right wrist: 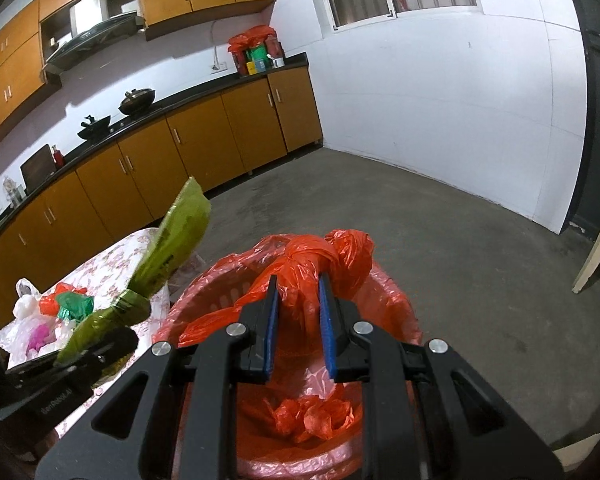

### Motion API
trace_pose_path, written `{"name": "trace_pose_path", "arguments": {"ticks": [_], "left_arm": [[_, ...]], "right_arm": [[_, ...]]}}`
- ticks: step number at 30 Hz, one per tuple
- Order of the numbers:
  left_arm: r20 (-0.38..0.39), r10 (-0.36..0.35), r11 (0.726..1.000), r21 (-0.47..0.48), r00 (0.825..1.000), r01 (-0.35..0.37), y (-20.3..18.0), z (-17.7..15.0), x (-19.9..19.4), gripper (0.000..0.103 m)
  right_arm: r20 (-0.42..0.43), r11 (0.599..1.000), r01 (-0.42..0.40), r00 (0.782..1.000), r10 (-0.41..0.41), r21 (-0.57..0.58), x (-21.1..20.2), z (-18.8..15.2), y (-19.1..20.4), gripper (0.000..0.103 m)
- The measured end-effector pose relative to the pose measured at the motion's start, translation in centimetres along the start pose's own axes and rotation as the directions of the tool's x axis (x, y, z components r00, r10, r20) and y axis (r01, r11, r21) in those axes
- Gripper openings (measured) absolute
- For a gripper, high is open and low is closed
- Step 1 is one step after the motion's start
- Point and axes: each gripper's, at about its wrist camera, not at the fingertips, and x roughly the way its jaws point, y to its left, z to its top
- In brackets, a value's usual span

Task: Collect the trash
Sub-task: 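Open both tools to drop the bags into the basket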

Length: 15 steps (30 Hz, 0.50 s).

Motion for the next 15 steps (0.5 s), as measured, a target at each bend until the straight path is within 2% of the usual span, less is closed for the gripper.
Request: {"name": "trace_pose_path", "arguments": {"ticks": [5,10,14,15], "left_arm": [[-0.027,-0.013,1.0,-0.007,1.0,0.013,-0.2,0.1,1.4,0.006],[-0.046,-0.005,1.0,-0.006,0.999,0.005,-0.1,-0.2,2.1,0.017],[-0.044,0.014,1.0,-0.014,0.999,-0.015,0.6,-0.4,1.9,0.023],[-0.042,0.02,1.0,-0.017,0.999,-0.021,0.7,-0.4,1.8,0.025]], "right_arm": [[-0.007,1.0,-0.011,1.0,0.011,0.004,0.5,0.2,-0.2,0.02],[-0.024,0.999,-0.025,0.999,0.025,0.021,0.7,-0.1,-0.7,0.026],[-0.028,1.0,-0.025,0.999,0.025,0.014,0.8,0.0,-0.8,0.026],[-0.028,1.0,-0.023,0.999,0.024,0.011,0.7,-0.1,-0.8,0.03]]}}
